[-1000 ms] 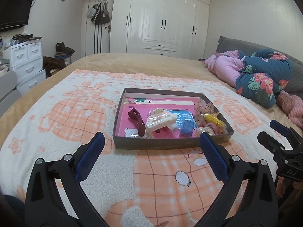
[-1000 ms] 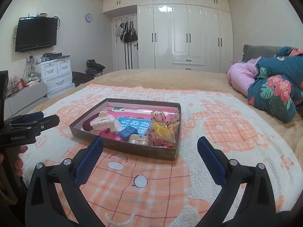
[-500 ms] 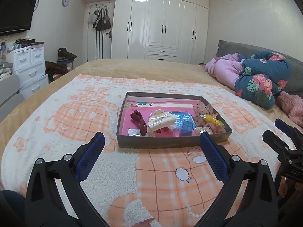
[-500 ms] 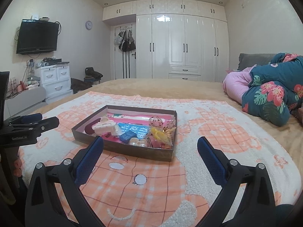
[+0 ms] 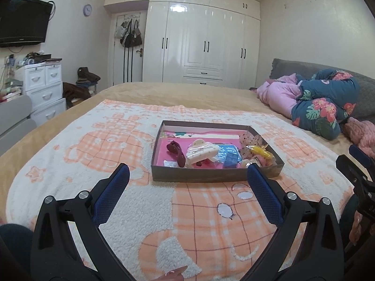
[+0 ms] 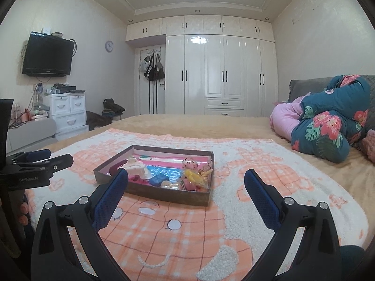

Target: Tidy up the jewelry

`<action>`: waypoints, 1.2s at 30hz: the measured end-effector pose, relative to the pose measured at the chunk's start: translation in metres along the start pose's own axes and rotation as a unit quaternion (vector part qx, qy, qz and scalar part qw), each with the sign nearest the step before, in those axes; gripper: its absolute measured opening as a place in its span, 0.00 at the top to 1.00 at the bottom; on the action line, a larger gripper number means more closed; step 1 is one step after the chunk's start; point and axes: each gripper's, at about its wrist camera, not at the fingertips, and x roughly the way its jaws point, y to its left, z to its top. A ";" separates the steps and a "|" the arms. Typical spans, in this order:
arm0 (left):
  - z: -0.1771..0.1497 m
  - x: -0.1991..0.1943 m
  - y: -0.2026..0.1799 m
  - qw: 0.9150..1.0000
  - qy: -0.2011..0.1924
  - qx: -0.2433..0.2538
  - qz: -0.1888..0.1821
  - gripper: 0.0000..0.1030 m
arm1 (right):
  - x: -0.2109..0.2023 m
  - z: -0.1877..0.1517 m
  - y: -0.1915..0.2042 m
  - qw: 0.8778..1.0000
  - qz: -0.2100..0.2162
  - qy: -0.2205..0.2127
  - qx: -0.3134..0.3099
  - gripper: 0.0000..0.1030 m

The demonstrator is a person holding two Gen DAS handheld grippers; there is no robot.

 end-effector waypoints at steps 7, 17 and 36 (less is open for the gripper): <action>-0.003 -0.003 -0.005 1.000 -0.006 0.013 0.000 0.11 | 0.001 -0.003 0.003 1.000 -0.002 0.002 -0.005 0.06; -0.004 -0.002 -0.005 1.000 -0.007 0.014 -0.002 0.11 | 0.005 -0.005 0.004 1.000 -0.002 0.009 -0.005 0.06; -0.004 -0.001 -0.006 1.000 -0.008 0.014 -0.003 0.11 | 0.006 -0.007 0.006 1.000 -0.002 0.010 -0.005 0.06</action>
